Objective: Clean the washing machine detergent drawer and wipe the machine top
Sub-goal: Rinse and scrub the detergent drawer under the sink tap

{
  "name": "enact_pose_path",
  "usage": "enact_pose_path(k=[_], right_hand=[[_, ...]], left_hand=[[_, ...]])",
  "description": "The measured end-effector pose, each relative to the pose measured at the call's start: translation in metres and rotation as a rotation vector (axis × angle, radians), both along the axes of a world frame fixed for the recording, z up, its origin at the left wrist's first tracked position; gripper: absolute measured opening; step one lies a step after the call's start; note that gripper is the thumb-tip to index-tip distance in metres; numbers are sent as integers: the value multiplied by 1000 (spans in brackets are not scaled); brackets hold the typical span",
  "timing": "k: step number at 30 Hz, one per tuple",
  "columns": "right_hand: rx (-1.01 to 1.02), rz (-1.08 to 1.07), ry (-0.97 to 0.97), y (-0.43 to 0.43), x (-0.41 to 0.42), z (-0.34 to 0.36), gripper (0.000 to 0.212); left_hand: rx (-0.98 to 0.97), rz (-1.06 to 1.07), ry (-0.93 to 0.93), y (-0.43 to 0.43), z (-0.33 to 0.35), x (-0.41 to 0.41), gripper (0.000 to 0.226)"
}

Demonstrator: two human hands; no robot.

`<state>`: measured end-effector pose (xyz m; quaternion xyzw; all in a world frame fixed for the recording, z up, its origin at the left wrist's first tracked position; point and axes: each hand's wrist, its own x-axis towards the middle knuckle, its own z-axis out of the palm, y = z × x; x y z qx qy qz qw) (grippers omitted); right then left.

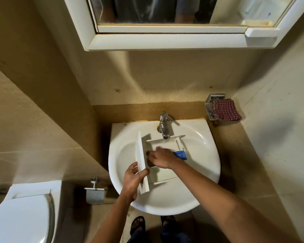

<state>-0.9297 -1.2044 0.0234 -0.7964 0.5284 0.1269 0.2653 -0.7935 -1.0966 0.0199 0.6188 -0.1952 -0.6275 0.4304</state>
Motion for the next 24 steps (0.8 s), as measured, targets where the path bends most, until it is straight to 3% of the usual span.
enact_pose_path(k=[4,7,9,12,15,19,21,24], right_hand=[[-1,60,-144,3,-22,2,34],[-140,-17,-68,-4,-56,-1,50],[-216,-80,-39,-3,-60,-1,58],[-207,-60,-34,6,-43,-6,43],[-133,-78,-168,9,-35,-11,23],[-37,-171,-417,8,-37,-4,19],[-72,-239,-453,6,-41,3,13],[-241,-245,-316,1,-49,10,38]], left_hand=[[-13,20,-9,2,3,11,78],[-33,15,-9,1,10,15,56],[-44,2,-27,-1,14,14,55],[-70,-5,-47,-5,17,14,67],[-100,-21,-82,-7,19,19,52],[-112,-9,-60,-3,23,27,46],[-119,18,-58,3,24,28,46],[-124,45,-84,10,24,30,61]])
